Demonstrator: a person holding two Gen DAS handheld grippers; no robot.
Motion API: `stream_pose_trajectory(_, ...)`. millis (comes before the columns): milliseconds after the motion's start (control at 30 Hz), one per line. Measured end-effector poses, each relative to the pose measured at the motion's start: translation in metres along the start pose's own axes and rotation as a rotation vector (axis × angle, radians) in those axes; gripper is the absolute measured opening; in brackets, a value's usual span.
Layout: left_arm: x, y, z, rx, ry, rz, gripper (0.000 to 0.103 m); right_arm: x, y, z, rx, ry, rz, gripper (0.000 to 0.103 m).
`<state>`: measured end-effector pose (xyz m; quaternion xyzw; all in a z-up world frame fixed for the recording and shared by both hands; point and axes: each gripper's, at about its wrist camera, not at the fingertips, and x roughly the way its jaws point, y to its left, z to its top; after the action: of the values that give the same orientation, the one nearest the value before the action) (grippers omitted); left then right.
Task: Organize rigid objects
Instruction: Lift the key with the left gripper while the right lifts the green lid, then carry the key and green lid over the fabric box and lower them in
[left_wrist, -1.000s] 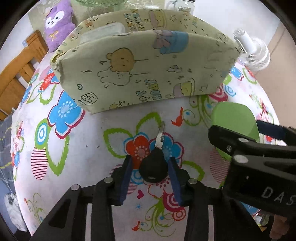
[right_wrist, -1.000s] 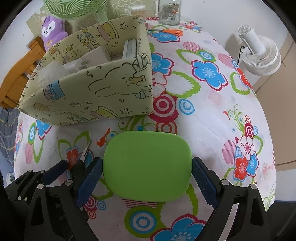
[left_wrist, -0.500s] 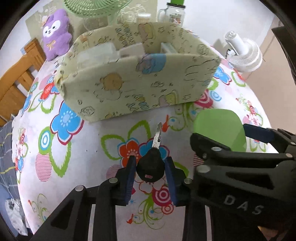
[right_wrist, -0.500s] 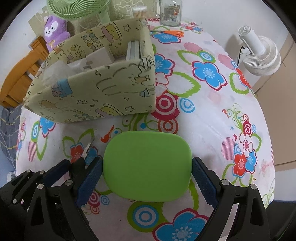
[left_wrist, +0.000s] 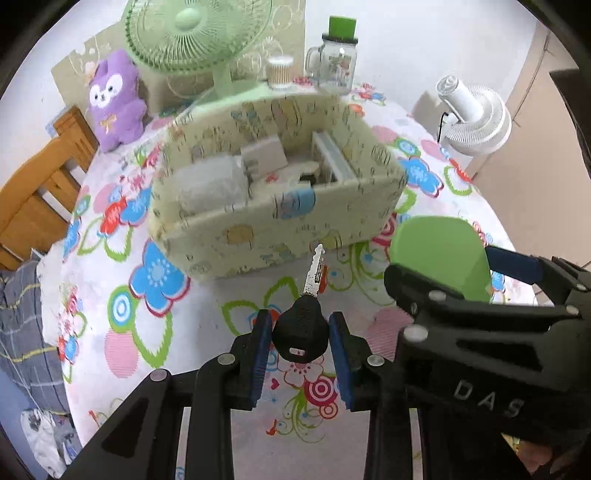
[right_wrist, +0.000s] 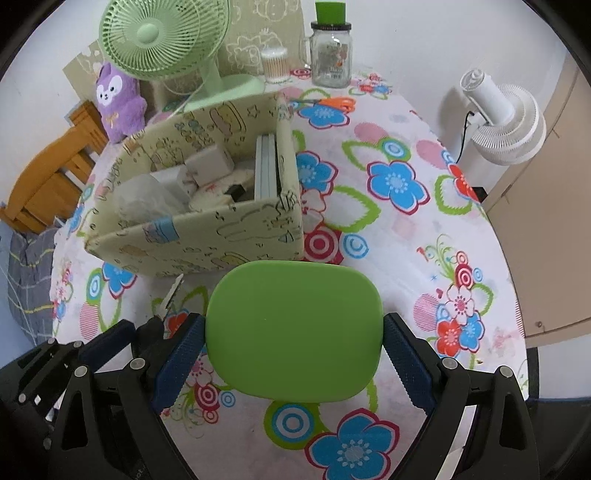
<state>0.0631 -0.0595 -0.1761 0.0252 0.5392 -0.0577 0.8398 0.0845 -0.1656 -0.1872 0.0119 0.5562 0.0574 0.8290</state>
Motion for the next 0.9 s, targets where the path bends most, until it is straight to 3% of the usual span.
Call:
stream_pose_trajectory(500,-0.042,0.002,0.034,0.011,-0.090,-0.001,0.032,-0.050,0.006,0.028,-0.013,-0.114,0.022,0.095)
stream_pose_trajectory(900,-0.046,0.005,0.060,-0.011,-0.124,0.007,0.032,-0.056,0.007,0.054,-0.027,-0.150,0.032,0.095)
